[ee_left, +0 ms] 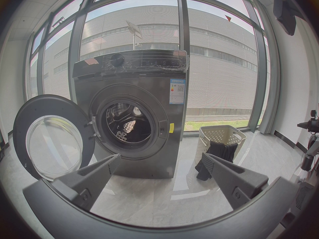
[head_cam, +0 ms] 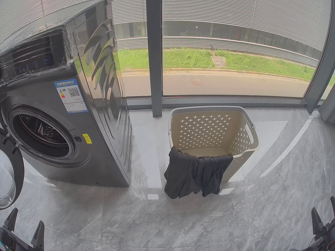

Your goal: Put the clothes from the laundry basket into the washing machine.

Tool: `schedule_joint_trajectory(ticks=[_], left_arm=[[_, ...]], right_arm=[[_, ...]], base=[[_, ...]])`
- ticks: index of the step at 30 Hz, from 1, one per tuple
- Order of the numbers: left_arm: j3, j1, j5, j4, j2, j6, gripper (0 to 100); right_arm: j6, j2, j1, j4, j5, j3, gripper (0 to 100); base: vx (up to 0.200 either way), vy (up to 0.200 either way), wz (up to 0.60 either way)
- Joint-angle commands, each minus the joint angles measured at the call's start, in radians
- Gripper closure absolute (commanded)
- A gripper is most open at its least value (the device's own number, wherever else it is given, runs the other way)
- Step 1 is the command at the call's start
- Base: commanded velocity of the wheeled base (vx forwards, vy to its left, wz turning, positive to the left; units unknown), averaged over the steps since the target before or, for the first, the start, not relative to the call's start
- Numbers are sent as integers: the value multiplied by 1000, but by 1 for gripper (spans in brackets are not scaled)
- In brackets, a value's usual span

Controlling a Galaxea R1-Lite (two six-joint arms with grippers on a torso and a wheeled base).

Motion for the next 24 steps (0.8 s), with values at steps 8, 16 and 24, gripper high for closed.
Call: schedule_joint_trajectory(ticks=[8,16,24], left_arm=[[18,0,0,0,-16,0,0],[18,0,-3,0,-16,2,0],[18,0,-2,0,-16,0,0]], right_arm=[[0,-16,0,0,0,18,0],[0,-16,0,0,0,18,0],[0,-16,0,0,0,18,0]], base=[[0,-175,0],[0,0,0],[0,-25,0]])
